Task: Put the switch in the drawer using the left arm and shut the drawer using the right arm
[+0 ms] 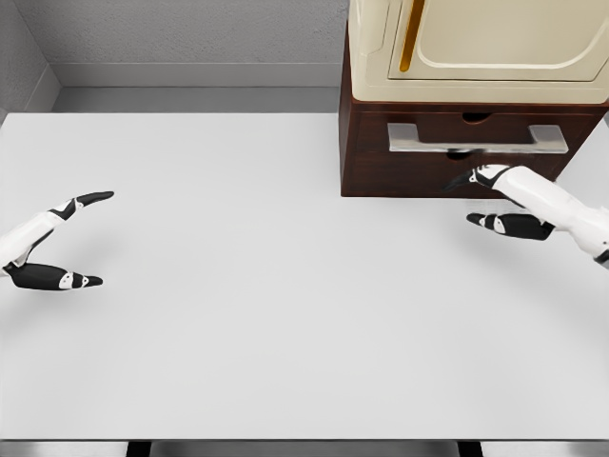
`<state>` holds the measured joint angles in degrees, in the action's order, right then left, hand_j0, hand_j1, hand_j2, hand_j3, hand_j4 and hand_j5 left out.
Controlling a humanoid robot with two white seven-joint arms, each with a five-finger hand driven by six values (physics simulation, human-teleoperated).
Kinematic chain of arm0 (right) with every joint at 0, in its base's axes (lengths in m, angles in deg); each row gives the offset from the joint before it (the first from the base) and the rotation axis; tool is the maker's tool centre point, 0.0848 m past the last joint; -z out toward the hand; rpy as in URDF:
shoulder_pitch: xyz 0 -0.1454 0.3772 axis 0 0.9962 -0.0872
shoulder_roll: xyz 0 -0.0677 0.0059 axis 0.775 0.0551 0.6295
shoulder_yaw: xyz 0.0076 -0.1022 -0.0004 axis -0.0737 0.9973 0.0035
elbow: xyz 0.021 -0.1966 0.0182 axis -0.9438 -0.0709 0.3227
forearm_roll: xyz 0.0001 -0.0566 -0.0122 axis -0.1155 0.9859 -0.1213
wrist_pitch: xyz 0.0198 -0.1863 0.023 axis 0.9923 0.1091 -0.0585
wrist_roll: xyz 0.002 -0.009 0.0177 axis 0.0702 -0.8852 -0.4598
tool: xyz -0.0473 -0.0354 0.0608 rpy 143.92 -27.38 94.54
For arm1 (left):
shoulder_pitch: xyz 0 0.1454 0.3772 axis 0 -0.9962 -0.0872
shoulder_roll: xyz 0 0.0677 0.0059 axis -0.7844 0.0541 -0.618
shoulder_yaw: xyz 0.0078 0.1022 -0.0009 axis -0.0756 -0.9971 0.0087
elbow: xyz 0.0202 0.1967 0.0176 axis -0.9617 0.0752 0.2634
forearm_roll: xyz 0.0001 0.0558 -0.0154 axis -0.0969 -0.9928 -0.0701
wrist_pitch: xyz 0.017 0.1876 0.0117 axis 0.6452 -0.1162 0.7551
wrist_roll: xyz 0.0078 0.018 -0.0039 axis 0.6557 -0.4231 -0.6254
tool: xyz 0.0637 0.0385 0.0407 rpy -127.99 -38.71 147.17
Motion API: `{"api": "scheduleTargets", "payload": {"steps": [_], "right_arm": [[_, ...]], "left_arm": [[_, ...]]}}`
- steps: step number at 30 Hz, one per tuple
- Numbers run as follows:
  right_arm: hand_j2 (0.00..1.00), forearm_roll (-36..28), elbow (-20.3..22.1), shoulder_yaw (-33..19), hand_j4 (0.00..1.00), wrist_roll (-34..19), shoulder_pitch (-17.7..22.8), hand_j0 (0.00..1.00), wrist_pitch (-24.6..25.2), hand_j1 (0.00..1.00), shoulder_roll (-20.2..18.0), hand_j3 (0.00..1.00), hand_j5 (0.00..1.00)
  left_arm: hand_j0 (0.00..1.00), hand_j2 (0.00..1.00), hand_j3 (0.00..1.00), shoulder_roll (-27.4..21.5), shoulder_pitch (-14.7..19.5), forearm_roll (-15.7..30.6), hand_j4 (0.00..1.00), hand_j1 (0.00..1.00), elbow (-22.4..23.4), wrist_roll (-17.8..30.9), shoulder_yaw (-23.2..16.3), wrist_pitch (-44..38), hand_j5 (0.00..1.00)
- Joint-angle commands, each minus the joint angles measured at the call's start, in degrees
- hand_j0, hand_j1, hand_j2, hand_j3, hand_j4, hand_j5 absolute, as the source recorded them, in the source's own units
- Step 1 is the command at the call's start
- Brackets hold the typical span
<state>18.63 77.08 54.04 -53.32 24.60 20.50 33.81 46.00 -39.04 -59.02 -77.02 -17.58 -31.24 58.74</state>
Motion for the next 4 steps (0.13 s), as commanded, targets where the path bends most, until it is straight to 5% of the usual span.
{"api": "scheduleTargets", "payload": {"steps": [1, 4], "right_arm": [[0.69, -0.7, 1.0, -0.2, 0.69, 0.2, 0.3, 0.69, 0.1, 0.69, -2.7, 0.69, 0.69], [0.69, -0.9, 0.6, -0.7, 0.69, 0.3, 2.8, 0.69, 0.1, 0.69, -5.1, 0.69, 0.69]], "left_arm": [[1.00, 1.00, 1.00, 0.0, 0.0, 0.5, 1.00, 1.00, 0.0, 0.0, 0.0, -0.1, 1.00], [1.00, 1.00, 1.00, 0.0, 0.0, 0.6, 1.00, 1.00, 0.0, 0.0, 0.0, -0.1, 1.00]]}}
